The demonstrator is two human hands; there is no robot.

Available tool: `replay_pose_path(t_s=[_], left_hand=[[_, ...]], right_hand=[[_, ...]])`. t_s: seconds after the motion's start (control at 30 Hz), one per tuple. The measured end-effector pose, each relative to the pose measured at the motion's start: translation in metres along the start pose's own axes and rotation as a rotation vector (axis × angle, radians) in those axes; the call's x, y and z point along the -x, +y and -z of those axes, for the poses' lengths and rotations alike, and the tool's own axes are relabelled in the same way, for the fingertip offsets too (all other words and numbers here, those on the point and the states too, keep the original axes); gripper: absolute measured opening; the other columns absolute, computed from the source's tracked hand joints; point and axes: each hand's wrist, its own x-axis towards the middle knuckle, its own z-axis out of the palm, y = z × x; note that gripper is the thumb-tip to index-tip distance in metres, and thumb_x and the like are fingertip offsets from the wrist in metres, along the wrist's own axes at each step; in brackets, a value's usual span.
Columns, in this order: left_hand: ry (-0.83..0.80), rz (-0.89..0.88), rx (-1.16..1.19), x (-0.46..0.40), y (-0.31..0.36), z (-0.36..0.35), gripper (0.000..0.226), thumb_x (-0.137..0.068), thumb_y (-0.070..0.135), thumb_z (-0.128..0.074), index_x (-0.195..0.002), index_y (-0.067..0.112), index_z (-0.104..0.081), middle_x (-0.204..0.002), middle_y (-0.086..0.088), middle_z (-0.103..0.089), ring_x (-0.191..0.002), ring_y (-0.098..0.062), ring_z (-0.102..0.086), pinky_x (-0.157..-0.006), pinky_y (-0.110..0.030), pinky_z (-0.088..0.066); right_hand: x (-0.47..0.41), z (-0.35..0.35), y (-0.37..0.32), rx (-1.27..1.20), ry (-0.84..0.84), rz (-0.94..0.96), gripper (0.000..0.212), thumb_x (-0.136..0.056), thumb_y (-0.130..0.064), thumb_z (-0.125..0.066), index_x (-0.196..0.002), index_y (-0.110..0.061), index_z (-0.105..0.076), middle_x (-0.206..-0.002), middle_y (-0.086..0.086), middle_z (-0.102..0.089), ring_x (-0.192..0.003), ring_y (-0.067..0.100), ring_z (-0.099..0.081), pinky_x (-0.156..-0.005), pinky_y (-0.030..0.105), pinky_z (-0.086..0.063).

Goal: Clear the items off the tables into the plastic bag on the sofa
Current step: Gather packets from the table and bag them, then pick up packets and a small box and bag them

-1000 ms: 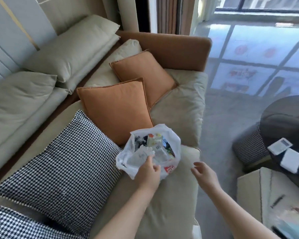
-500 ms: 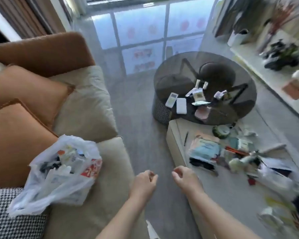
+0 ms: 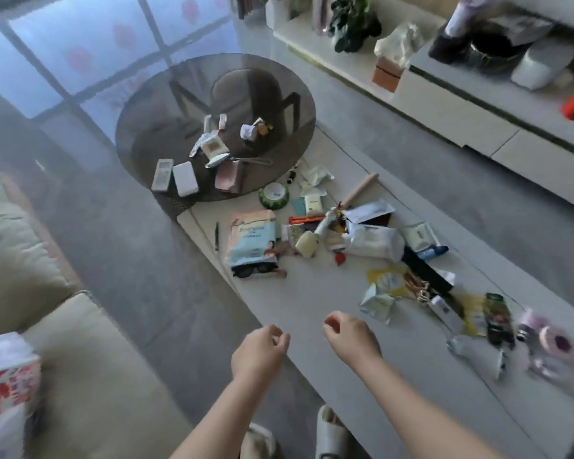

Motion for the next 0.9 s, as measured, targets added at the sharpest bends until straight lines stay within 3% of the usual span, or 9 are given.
replay_pose_path(t_s=[0.2, 0.33, 0.53, 0.77, 0.9], left_hand=[[-0.091, -0.041, -0.072, 0.001, 0.072, -0.065, 0.029, -0.089, 0.052, -0.044, -0.103, 0.036, -0.063, -0.099, 0.014, -0.067, -0.093, -0.011, -0.061, -0.072, -0.025, -0.044], [-0.151, -0.095, -0.124, -0.010, 0.112, -0.102, 0.030, -0.091, 0.051, -0.044, -0.107, 0.034, -0.063, -0.105, 0.011, -0.067, -0.094, -0.012, -0.061, -0.069, -0.024, -0.042], [-0.203, -0.137, -0.134, -0.044, 0.159, -0.150, 0.038, -0.090, 0.046, -0.047, -0.122, 0.028, -0.058, -0.119, 0.003, -0.064, -0.107, -0.017, -0.060, -0.084, -0.029, -0.047], [-0.194, -0.188, -0.154, -0.106, 0.182, -0.211, 0.055, -0.091, 0.034, -0.055, -0.141, 0.018, -0.038, -0.135, -0.009, -0.048, -0.123, -0.025, -0.048, -0.099, -0.035, -0.043], [-0.127, -0.189, -0.198, -0.143, 0.182, -0.234, 0.063, -0.091, 0.032, -0.057, -0.146, 0.017, -0.030, -0.140, -0.010, -0.041, -0.128, -0.028, -0.040, -0.102, -0.037, -0.038]], right_hand=[[-0.003, 0.034, 0.108, -0.068, 0.062, -0.184, 0.024, -0.091, -0.030, -0.047, -0.107, -0.023, -0.063, -0.111, 0.003, -0.067, -0.102, 0.026, -0.059, -0.079, 0.029, -0.044], [-0.009, 0.044, 0.167, -0.137, 0.106, -0.290, 0.028, -0.090, -0.028, -0.048, -0.113, -0.021, -0.062, -0.115, 0.006, -0.066, -0.105, 0.028, -0.059, -0.083, 0.031, -0.046], [-0.022, 0.043, 0.242, -0.251, 0.197, -0.421, 0.033, -0.091, -0.027, -0.053, -0.121, -0.018, -0.059, -0.127, 0.003, -0.060, -0.118, 0.024, -0.052, -0.088, 0.031, -0.044], [-0.064, 0.023, 0.305, -0.230, 0.281, -0.457, 0.042, -0.089, -0.023, -0.059, -0.129, -0.012, -0.052, -0.137, 0.009, -0.046, -0.126, 0.027, -0.040, -0.098, 0.032, -0.039], [-0.089, 0.006, 0.324, -0.155, 0.260, -0.514, 0.059, -0.090, -0.030, -0.059, -0.143, -0.020, -0.036, -0.155, 0.010, -0.021, -0.142, 0.030, -0.016, -0.112, 0.038, -0.029]])
